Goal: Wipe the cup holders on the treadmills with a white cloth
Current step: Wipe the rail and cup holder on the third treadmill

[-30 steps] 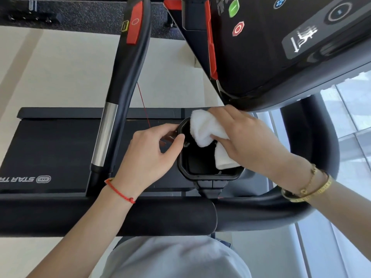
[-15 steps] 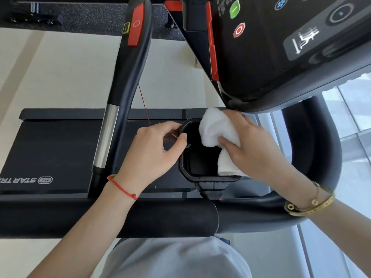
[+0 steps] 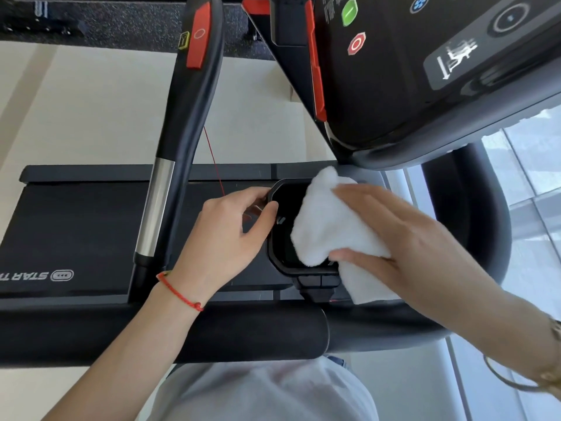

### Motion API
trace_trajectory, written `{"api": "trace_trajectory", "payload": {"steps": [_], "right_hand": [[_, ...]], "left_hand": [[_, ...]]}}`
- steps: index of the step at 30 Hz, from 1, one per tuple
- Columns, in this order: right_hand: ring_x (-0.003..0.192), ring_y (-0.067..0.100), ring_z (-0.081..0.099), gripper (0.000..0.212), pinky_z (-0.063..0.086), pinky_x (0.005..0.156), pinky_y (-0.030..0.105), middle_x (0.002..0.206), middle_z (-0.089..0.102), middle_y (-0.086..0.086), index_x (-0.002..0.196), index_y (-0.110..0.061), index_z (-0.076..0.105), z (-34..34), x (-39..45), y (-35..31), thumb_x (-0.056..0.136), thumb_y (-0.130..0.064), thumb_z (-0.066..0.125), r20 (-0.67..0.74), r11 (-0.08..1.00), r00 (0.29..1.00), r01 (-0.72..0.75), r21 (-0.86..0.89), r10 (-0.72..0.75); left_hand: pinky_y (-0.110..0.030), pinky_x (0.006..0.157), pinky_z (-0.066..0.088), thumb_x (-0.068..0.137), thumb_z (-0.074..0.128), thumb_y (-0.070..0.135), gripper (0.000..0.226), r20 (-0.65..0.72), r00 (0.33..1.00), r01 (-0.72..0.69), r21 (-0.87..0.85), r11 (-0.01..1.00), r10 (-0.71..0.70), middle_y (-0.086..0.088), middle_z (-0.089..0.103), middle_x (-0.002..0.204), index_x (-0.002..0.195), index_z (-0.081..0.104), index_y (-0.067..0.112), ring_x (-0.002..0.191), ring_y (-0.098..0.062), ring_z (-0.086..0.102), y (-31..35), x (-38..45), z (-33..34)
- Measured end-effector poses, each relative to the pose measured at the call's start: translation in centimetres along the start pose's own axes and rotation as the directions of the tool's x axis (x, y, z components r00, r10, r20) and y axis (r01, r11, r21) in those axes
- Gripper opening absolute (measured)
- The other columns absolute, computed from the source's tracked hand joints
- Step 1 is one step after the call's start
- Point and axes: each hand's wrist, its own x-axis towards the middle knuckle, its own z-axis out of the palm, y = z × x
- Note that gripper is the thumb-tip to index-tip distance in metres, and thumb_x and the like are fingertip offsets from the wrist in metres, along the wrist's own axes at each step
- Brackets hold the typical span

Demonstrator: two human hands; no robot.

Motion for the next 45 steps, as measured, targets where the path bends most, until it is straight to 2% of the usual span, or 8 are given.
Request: {"api": "trace_trajectory", "payload": {"steps": [6, 10, 20, 24, 28, 32, 38, 45], "right_hand": [[0.122, 0.011, 0.048, 0.061, 0.034, 0.103, 0.022, 0.134, 0.054, -0.007, 0.142, -0.023, 0.041, 1.4, 3.0, -1.2, 0.097, -0.059, 0.024, 0.389, 0.983, 0.907, 0.182, -0.017, -0.161], [0.074, 0.009, 0.054, 0.046, 0.042, 0.086, 0.034, 0.078, 0.055, -0.011, 0.118, -0.019, 0.047, 1.3, 5.6, -2.1, 0.099, -0.053, 0.024, 0.622, 0.996, 0.783, 0.055, -0.073, 0.003], [0.082, 0.011, 0.05, 0.03, 0.026, 0.069, 0.026, 0.098, 0.058, -0.01, 0.118, -0.029, 0.042, -0.6, 3.2, -2.8, 0.101, -0.048, 0.026, 0.614, 0.992, 0.788, 0.101, -0.074, -0.035], [0.079, 0.011, 0.051, 0.027, 0.04, 0.082, 0.029, 0.076, 0.052, -0.01, 0.086, -0.034, 0.042, 0.6, 5.8, -2.7, 0.099, -0.053, 0.028, 0.741, 0.995, 0.67, -0.101, 0.018, 0.054], [0.084, 0.001, 0.047, 0.023, 0.033, 0.088, 0.025, 0.084, 0.048, -0.019, 0.088, -0.038, 0.046, 1.5, 7.9, -2.4, 0.101, -0.051, 0.032, 0.816, 0.953, 0.569, -0.292, 0.087, 0.1], [0.075, 0.007, 0.046, 0.027, 0.036, 0.084, 0.034, 0.074, 0.046, -0.012, 0.082, -0.035, 0.04, 1.2, 6.6, -2.7, 0.1, -0.052, 0.029, 0.771, 0.964, 0.624, -0.26, 0.053, 0.126], [0.066, 0.011, 0.048, 0.026, 0.036, 0.067, 0.028, 0.079, 0.051, -0.013, 0.119, -0.025, 0.036, 0.8, 2.0, -2.2, 0.102, -0.044, 0.032, 0.425, 0.995, 0.901, 0.096, -0.001, -0.086], [0.096, 0.016, 0.061, 0.034, 0.051, 0.075, 0.029, 0.115, 0.062, -0.007, 0.122, -0.02, 0.058, -0.1, 1.7, 1.4, 0.101, -0.042, 0.042, 0.355, 0.926, 0.873, 0.375, -0.053, -0.333]], "left_hand": [[-0.005, 0.083, 0.047, 0.099, 0.054, 0.028, 0.03, -0.006, 1.0, 0.011, -0.005, 1.0, -0.011, 0.017, 0.071, 0.103, 0.126, 0.067, 0.023, 0.095, 0.006, 0.064, -0.2, -0.3, -0.2], [-0.007, 0.082, 0.048, 0.099, 0.054, 0.029, 0.027, -0.006, 1.0, 0.023, -0.011, 1.0, -0.023, 0.018, 0.071, 0.1, 0.12, 0.069, 0.023, 0.094, 0.006, 0.064, -0.2, 0.1, -0.2], [-0.011, 0.085, 0.05, 0.097, 0.053, 0.032, 0.03, 0.001, 1.0, 0.024, 0.005, 1.0, -0.024, 0.018, 0.071, 0.1, 0.119, 0.07, 0.021, 0.094, 0.004, 0.065, -0.2, 0.3, -0.2], [-0.01, 0.084, 0.049, 0.098, 0.057, 0.026, 0.023, -0.011, 1.0, 0.02, 0.021, 1.0, -0.02, 0.019, 0.071, 0.094, 0.114, 0.072, 0.021, 0.092, 0.006, 0.064, -0.1, 0.5, -0.3], [-0.002, 0.082, 0.044, 0.097, 0.059, 0.023, 0.019, -0.02, 1.0, 0.025, 0.035, 0.999, -0.024, 0.023, 0.069, 0.09, 0.109, 0.074, 0.02, 0.091, 0.008, 0.064, 0.0, 0.7, -0.3], [0.0, 0.08, 0.042, 0.096, 0.06, 0.022, 0.019, -0.017, 1.0, 0.015, 0.031, 0.999, -0.014, 0.031, 0.063, 0.088, 0.109, 0.074, 0.019, 0.092, 0.011, 0.062, 0.2, 0.7, -0.3], [0.003, 0.081, 0.039, 0.096, 0.061, 0.023, 0.023, -0.018, 1.0, 0.006, 0.019, 1.0, -0.005, 0.037, 0.056, 0.093, 0.115, 0.073, 0.017, 0.088, 0.023, 0.057, 0.2, 0.4, -0.5], [0.006, 0.069, 0.036, 0.097, 0.062, 0.018, 0.021, -0.004, 0.999, 0.04, -0.014, 0.999, -0.04, 0.03, 0.059, 0.091, 0.114, 0.073, 0.014, 0.063, 0.028, 0.051, 0.5, -0.3, -0.7]]}}
